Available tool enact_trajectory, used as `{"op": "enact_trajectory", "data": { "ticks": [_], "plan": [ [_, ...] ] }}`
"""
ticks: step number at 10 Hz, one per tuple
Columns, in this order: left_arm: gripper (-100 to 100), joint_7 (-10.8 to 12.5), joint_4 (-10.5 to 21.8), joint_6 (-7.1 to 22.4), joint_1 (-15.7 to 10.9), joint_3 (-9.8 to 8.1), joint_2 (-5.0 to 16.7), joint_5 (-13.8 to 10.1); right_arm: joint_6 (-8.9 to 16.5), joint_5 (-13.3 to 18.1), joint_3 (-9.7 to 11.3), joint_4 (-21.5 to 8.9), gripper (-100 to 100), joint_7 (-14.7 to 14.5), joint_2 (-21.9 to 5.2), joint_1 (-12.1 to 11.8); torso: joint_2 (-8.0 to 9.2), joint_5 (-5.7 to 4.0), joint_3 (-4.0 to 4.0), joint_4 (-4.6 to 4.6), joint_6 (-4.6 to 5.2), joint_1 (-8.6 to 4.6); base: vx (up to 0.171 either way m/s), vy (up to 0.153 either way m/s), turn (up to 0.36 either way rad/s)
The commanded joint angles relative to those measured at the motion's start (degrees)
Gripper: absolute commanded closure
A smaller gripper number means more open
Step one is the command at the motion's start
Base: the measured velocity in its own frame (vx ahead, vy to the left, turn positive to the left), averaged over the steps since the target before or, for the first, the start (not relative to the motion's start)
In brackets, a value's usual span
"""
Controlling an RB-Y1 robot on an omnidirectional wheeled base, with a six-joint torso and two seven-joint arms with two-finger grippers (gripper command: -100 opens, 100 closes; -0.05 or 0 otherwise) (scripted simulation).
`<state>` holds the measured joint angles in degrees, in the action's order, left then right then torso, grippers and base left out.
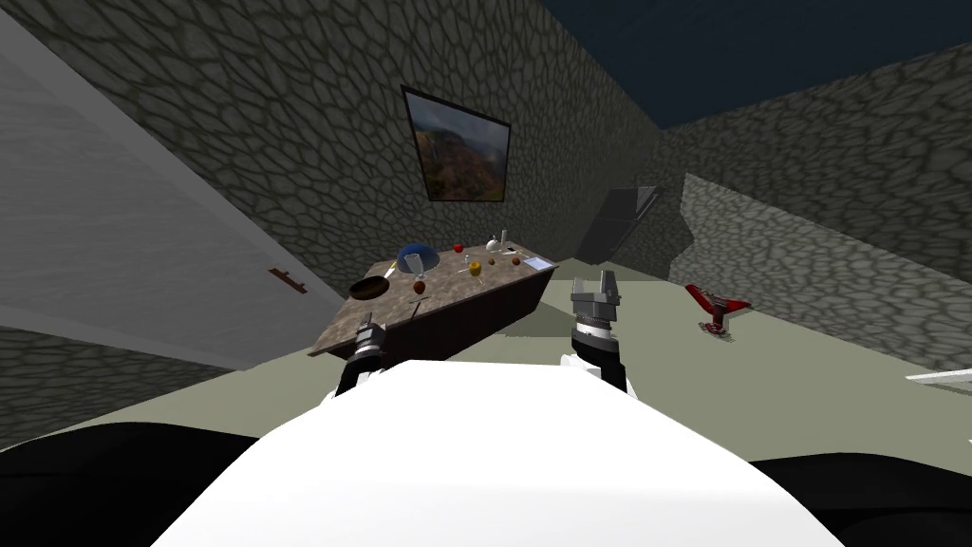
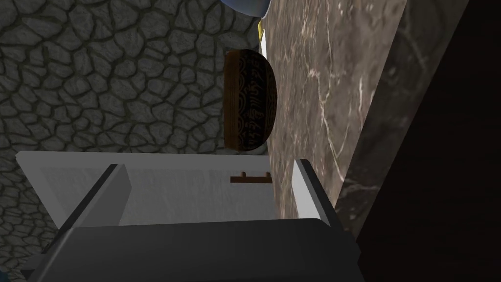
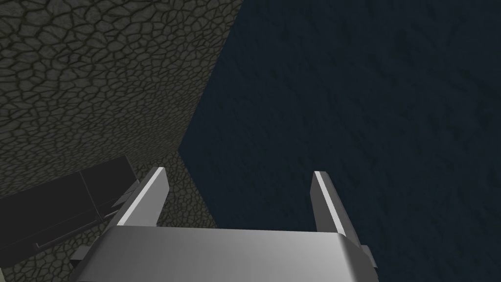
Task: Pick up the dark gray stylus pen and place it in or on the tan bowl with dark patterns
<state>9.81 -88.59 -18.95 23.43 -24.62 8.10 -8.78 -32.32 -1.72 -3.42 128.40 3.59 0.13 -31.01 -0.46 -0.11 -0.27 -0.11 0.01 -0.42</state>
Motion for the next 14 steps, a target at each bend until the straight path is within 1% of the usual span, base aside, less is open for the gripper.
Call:
{"op": "enact_trajectory", "data": {
  "ticks": [1,3,5,6,8,9,10,11,12,13,14],
  "plan": [
    [-100,0.2,2.4,-0.2,-0.5,0.84,-1.4,-0.5,0.0,0.0,0.0,0.0,0,0.0,0.0,0.0,0.00,0.00,0.00,0.00,0.00,0.00,0.147,-0.140,0.250],
    [-100,0.1,3.7,-0.4,-1.0,1.52,-3.4,-0.7,0.0,0.0,0.0,0.0,0,0.0,0.0,0.0,-0.25,-0.01,-0.14,-0.05,0.03,-0.01,0.140,-0.114,0.118],
    [-100,0.1,4.8,-0.6,-1.3,2.12,-6.2,-0.8,0.0,0.0,0.0,0.0,0,0.0,0.0,0.0,0.05,0.04,0.02,0.01,0.02,0.25,0.046,-0.058,0.082],
    [-100,0.1,4.8,-0.6,-1.3,2.12,-6.2,-0.8,0.0,0.0,0.0,0.0,0,0.0,0.0,0.0,0.16,0.06,0.08,0.03,0.03,0.33,0.022,-0.026,0.017],
    [-100,0.0,5.5,-0.7,-1.5,2.54,-9.1,-0.9,0.0,0.0,0.0,0.0,0,0.0,0.0,0.0,0.24,0.10,0.14,0.05,0.03,0.49,0.030,-0.014,0.040],
    [-100,0.0,5.6,-0.7,-1.6,2.63,-10.0,-0.9,0.0,0.0,0.0,0.0,0,0.0,0.0,0.0,0.23,0.10,0.13,0.05,0.03,0.49,0.030,-0.015,0.022],
    [-100,0.1,5.4,-0.6,-1.4,2.56,-9.2,-0.9,0.0,0.0,0.0,0.0,0,0.0,0.0,0.0,0.23,0.09,0.13,0.05,0.03,0.50,0.012,-0.008,0.003],
    [0,0.1,5.4,-0.6,-1.4,2.58,-9.3,-0.9,0.0,0.0,0.0,0.0,0,0.0,0.0,0.0,0.29,0.09,0.16,0.06,0.03,0.54,0.000,0.000,0.000],
    [-100,0.1,5.4,-0.6,-1.4,2.58,-9.3,-0.9,0.0,0.0,0.0,0.0,0,0.0,0.0,0.0,0.33,0.10,0.18,0.07,0.03,0.57,0.000,0.000,0.000],
    [100,0.1,5.4,-0.6,-1.4,2.58,-9.3,-0.9,0.0,0.0,0.0,0.0,0,0.0,0.0,0.0,0.34,0.10,0.19,0.07,0.03,0.58,0.000,0.000,0.000],
    [100,0.1,5.4,-0.6,-1.4,2.58,-9.3,-0.9,0.0,0.0,0.0,0.0,0,0.0,0.0,0.0,0.35,0.11,0.20,0.08,0.03,0.58,0.000,0.000,0.000]
  ]
}}
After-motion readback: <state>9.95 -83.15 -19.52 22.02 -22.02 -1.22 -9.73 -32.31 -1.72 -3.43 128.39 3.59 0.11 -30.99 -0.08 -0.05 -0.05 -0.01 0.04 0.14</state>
